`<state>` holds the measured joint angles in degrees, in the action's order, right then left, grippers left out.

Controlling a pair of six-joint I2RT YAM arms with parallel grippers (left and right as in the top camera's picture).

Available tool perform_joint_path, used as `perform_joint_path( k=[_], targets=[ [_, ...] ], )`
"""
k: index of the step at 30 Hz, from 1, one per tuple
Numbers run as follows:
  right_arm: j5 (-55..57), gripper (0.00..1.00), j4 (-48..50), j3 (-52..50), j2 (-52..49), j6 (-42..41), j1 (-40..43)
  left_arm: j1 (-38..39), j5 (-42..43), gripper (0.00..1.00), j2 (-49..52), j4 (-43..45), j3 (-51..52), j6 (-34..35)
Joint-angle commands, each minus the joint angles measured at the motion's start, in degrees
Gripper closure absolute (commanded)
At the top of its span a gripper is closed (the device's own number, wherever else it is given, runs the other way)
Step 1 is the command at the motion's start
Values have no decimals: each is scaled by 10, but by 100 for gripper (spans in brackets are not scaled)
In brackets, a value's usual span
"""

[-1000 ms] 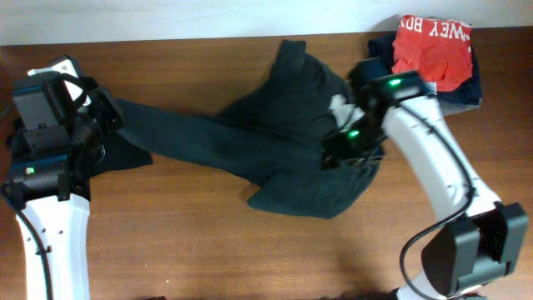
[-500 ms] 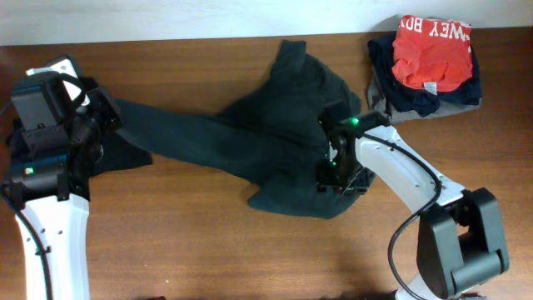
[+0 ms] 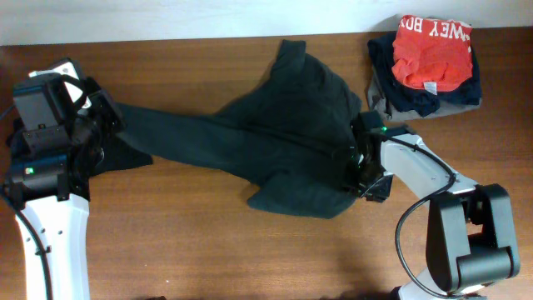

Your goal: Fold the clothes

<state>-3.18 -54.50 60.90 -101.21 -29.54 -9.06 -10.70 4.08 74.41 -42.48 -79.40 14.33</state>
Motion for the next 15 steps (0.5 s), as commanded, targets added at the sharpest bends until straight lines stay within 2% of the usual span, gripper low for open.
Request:
perform_joint_path(
  k=[1, 5, 8, 11, 15],
  targets=[
    [4, 46, 15, -25, 5, -8, 0, -3, -4, 99, -1, 2, 1, -12],
    [-9, 46, 48, -47, 4, -8, 0, -3, -4, 99, -1, -1, 1, -12],
    [-22, 52, 66, -56, 4, -8, 0, -3, -4, 99, -1, -6, 1, -12],
    [-22, 64, 75, -57, 4, -8, 0, -3, -5, 99, -1, -17, 1, -12],
    [-22, 90, 94, -56, 4, -8, 2, -3, -9, 99, -1, -44, 1, -12]
  ],
)
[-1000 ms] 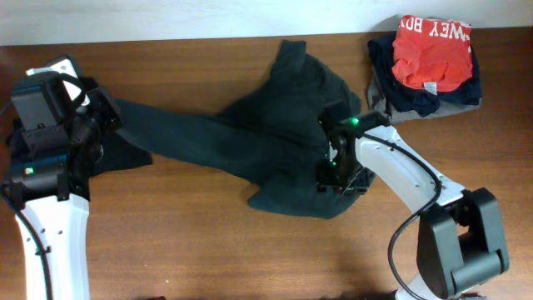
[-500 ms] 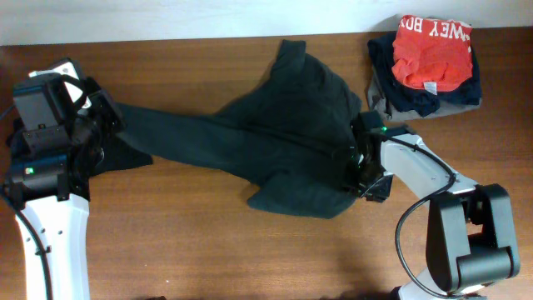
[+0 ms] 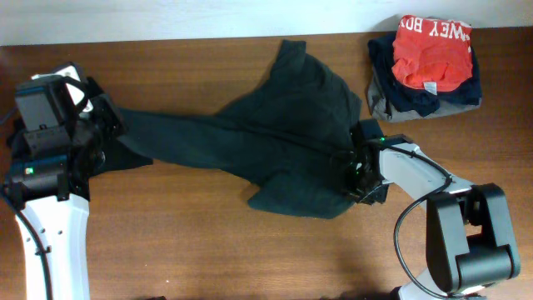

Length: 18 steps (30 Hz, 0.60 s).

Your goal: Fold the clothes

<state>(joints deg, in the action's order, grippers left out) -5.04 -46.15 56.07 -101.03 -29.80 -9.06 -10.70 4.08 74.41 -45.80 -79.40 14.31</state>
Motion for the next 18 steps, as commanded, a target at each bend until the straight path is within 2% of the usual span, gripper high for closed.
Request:
perform_joint_path(
  k=[1, 10, 18],
  targets=[
    [-3, 95, 14, -7, 3, -5, 5, -3, -15, 99, -1, -20, 1, -12],
    [-14, 96, -24, 59, 3, 55, 112, -3, -72, 99, -1, -116, 8, -12],
    [-51, 96, -75, 153, 3, 126, 203, -3, -98, 99, -1, -120, 17, -11]
  ],
)
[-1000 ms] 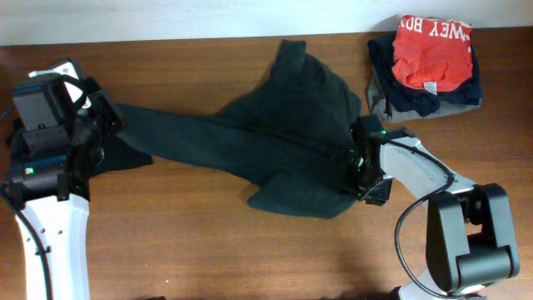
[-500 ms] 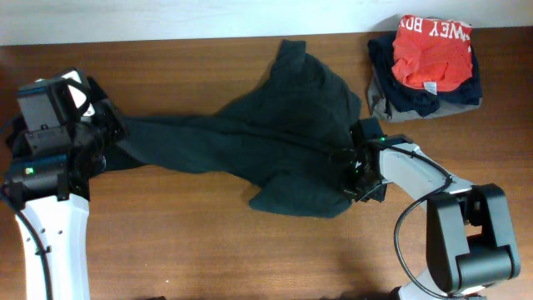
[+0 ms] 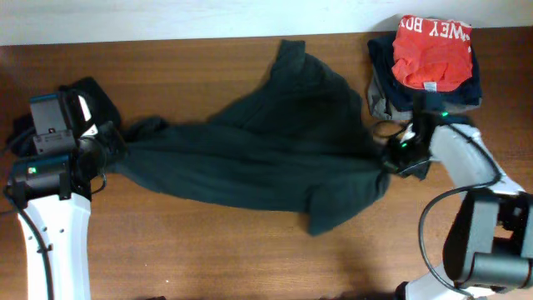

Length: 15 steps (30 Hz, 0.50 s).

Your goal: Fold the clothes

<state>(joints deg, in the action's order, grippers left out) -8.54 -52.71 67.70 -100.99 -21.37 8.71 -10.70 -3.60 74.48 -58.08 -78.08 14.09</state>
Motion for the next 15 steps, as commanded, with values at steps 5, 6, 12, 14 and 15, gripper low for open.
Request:
perform_joint_path(
  k=[5, 6, 12, 14, 15],
  targets=[
    [-16, 96, -25, 66, 2, 62, 45, -3, -22, 99, 3, -6, 10, -9],
    [-16, 96, -26, 66, 2, 64, 45, -3, -19, 99, 3, -10, 15, -9],
    [-14, 96, -26, 66, 2, 66, 45, -3, 59, 99, 6, -47, 69, -9],
    [-14, 96, -25, 66, 2, 66, 45, -3, 88, 99, 6, -78, 99, -9],
    [-14, 96, -24, 66, 2, 66, 45, -3, 93, 99, 6, -89, 110, -9]
  ],
)
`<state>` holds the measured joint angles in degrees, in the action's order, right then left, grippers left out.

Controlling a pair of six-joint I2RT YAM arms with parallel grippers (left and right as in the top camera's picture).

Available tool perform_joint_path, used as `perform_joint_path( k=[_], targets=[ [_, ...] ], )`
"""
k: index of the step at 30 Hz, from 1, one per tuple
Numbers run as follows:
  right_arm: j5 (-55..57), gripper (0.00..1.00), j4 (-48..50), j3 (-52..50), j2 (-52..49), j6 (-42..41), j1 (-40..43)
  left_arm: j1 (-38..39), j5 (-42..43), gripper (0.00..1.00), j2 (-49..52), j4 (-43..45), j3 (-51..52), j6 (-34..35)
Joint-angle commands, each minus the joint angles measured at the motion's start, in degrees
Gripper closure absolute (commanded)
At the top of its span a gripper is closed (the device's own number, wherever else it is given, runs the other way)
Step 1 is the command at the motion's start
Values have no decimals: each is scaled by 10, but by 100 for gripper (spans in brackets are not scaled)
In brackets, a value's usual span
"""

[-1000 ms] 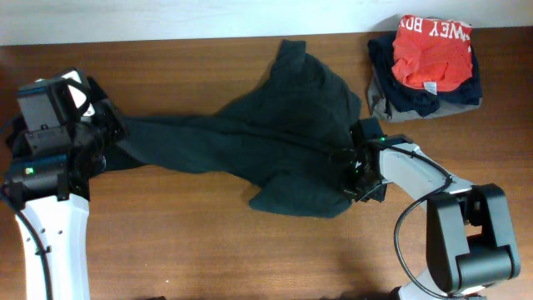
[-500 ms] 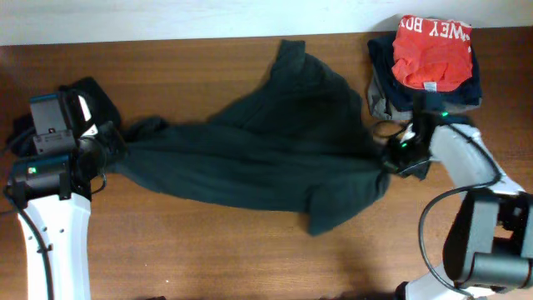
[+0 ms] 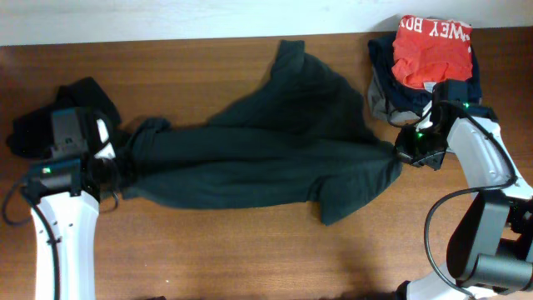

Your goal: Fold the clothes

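A dark green garment lies stretched across the table between my two grippers. One sleeve points toward the far edge, and a corner trails toward the front. At the cloth's bunched left end, my left gripper is shut on it. More dark cloth lies behind the left arm. On the other side my right gripper is shut on the garment's right edge, with the cloth drawn taut toward it.
A stack of folded clothes with a red piece on top sits at the far right corner, just behind the right arm. The table's far edge meets a white wall.
The right gripper has moved a little further right with the garment's edge. The left gripper sits lower and closer to the front, and the cloth between them is more stretched.
At first the garment lay crumpled, with a long part reaching left to the left gripper and the right gripper on its lower right part. By 0.5 s ago the right gripper held that edge further right and the cloth was wider. Now it is stretched flatter between both grippers.
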<state>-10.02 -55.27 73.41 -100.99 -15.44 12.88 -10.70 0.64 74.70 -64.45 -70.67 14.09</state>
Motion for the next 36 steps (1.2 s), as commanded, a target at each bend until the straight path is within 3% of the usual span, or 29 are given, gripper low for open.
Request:
perform_joint_path(
  k=[1, 11, 27, 30, 32, 34, 36],
  targets=[
    [1, 96, 2, 9, 2, 7, 3, -3, 56, 99, 3, -36, 47, -9],
    [1, 96, 10, 9, 2, 7, 3, -3, 130, 99, 3, -94, 149, -7],
    [1, 96, 15, 9, 2, 7, 3, -3, 162, 98, 3, -173, 163, 16],
    [1, 92, 15, 9, 2, 7, 3, -3, 168, 72, 3, -180, 163, 17],
    [1, 82, 15, 9, 2, 7, 3, -3, 177, 41, 3, -184, 163, 17],
    [1, 77, 15, 9, 2, 7, 3, -3, 183, 30, 3, -186, 163, 17],
    [1, 73, 15, 9, 2, 9, 3, -3, 192, 28, 3, -183, 163, 17]
  ],
)
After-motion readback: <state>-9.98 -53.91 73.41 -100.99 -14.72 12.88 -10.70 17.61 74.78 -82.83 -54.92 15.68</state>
